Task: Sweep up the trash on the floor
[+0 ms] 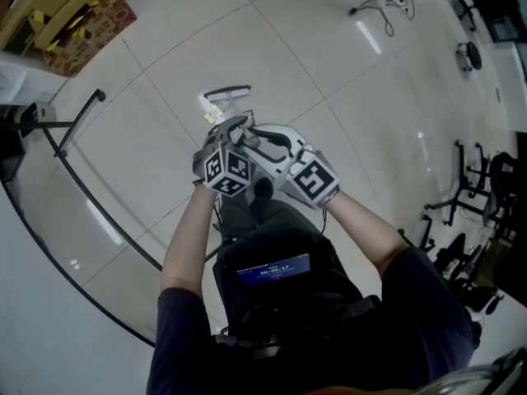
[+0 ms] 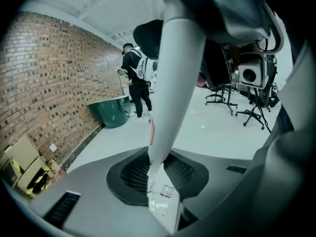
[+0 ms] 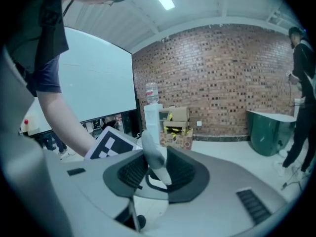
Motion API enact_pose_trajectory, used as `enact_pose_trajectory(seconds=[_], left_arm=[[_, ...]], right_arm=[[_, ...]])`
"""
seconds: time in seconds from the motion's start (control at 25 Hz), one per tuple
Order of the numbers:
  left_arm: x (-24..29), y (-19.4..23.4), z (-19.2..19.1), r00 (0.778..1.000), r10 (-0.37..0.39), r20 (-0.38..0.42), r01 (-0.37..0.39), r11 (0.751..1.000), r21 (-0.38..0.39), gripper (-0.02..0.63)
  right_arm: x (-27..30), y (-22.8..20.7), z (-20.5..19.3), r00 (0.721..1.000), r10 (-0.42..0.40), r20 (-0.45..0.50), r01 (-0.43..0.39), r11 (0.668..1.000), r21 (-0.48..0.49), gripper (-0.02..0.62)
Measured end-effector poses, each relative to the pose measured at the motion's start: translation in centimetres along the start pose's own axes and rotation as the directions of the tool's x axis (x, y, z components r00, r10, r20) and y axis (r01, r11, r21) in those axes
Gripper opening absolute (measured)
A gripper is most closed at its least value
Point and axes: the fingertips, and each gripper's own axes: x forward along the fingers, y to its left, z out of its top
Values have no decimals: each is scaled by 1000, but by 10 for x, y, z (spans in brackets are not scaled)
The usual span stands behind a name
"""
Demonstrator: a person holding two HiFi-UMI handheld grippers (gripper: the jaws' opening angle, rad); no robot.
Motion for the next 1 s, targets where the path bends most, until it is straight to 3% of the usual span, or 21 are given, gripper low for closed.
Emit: enact_pose_trajectory(seconds=[0.16,0.36,0.56,0.64,0.76,0.88,1.0], left_arm=[[14,51,31,999,-1,32,-1,998,58,83],[1,104,82,994,-21,105,8,993,120,82],[-59,113,138,976,-13,218,-4,997,77,81],[-89,119,162,962,17,272,-23,1000,16,83],[-131,123,193,949,46,313,-31,998,-52,82],[-162,107,210,947,33,319,-16,998,-55,82],[-182,80,220,945,14,328,5,998,-55,81]], right_arm=[[21,-49,42,994,-79,76,85,994,-71,118],[33,-81,113,978,-93,185,119,984,-136,114],[0,-58,174,948,0,318,37,993,-109,139],[-17,-55,185,942,25,336,2,997,-80,205],[-40,-55,178,954,71,292,-42,994,-104,249],[-45,-47,148,972,148,181,-127,984,-121,286],[-38,-23,123,967,238,92,-222,963,-155,298]])
